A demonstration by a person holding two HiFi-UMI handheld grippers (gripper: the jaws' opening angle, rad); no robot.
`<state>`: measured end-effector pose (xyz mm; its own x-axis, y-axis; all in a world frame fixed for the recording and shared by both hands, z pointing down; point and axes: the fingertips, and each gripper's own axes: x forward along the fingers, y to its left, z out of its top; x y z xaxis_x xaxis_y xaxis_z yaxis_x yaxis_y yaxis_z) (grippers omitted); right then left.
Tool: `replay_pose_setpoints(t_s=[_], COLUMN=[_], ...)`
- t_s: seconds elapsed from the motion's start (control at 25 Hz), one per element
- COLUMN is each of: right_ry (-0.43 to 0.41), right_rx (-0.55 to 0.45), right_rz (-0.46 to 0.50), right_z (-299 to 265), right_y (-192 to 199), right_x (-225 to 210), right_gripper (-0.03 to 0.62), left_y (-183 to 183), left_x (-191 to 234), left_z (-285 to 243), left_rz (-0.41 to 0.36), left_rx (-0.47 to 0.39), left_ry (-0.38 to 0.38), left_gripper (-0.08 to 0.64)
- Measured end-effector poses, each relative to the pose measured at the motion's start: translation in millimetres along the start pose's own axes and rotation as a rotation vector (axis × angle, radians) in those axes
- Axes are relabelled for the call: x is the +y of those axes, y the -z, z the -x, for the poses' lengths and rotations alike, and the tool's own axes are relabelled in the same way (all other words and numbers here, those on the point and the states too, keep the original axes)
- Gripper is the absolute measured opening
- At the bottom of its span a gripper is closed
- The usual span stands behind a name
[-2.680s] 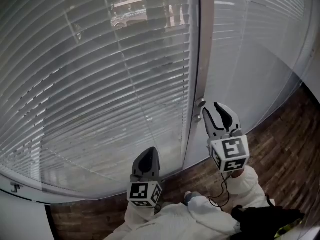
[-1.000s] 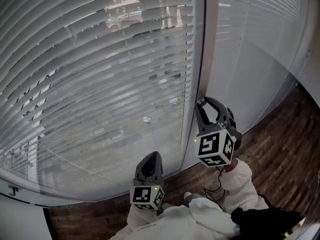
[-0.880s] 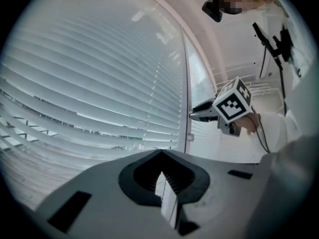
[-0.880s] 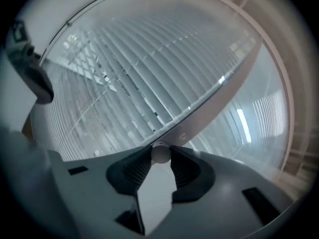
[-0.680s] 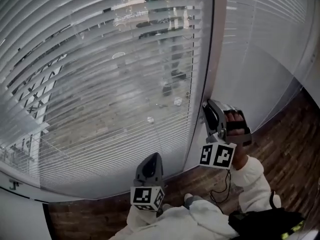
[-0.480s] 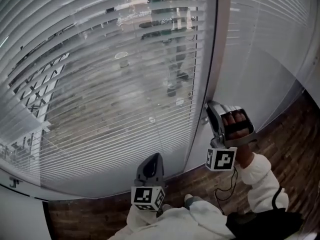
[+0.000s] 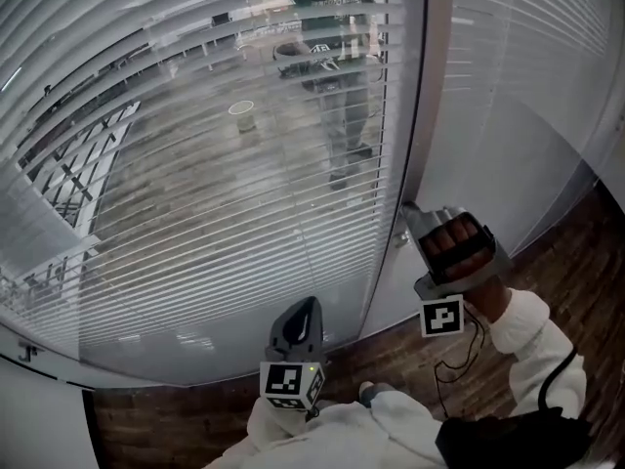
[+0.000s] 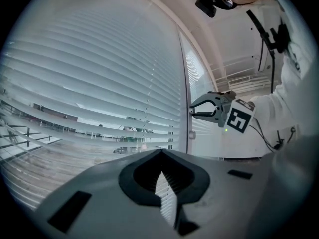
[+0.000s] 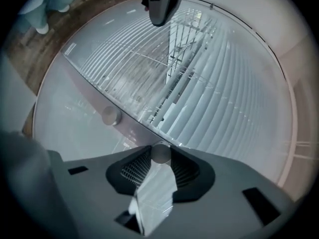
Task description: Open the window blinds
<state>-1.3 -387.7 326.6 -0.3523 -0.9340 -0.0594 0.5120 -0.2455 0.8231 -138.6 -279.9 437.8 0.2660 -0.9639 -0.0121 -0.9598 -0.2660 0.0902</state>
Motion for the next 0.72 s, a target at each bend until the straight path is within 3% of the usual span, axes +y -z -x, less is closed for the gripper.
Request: replay_pose_setpoints(t_s=[0.36,0.48,0.6,0.72], right_ry=[0.003,0.01,0.016,0.009], right_rx=[-0.039,-0.035,-0.038,-0.039], right_rz=[0.293,0.333,0.265,-0.007], right_z=[0.8,-0.7,-0.8,6.6], right_y=[0.5,0.5,0.4,-3.4], right_x=[1.8,3.4,4.9,4.9], right_gripper=[0.129,0.129,0.129,0.129], left_y=[0.8,2.3,4.1,7.1], left_x=[-7.9,-12.9,-13.5,-8.0], left_z=[-4.9,-7.0,-7.0,2.2], left_rz=[-0.016,-0.015,-0.018,-0.013], left_rx=[0.01,0.01,0.01,0.01], left_ry=[0.015,0.02,0.016,-0.003], left_gripper=[0.0,0.0,0.0,0.0])
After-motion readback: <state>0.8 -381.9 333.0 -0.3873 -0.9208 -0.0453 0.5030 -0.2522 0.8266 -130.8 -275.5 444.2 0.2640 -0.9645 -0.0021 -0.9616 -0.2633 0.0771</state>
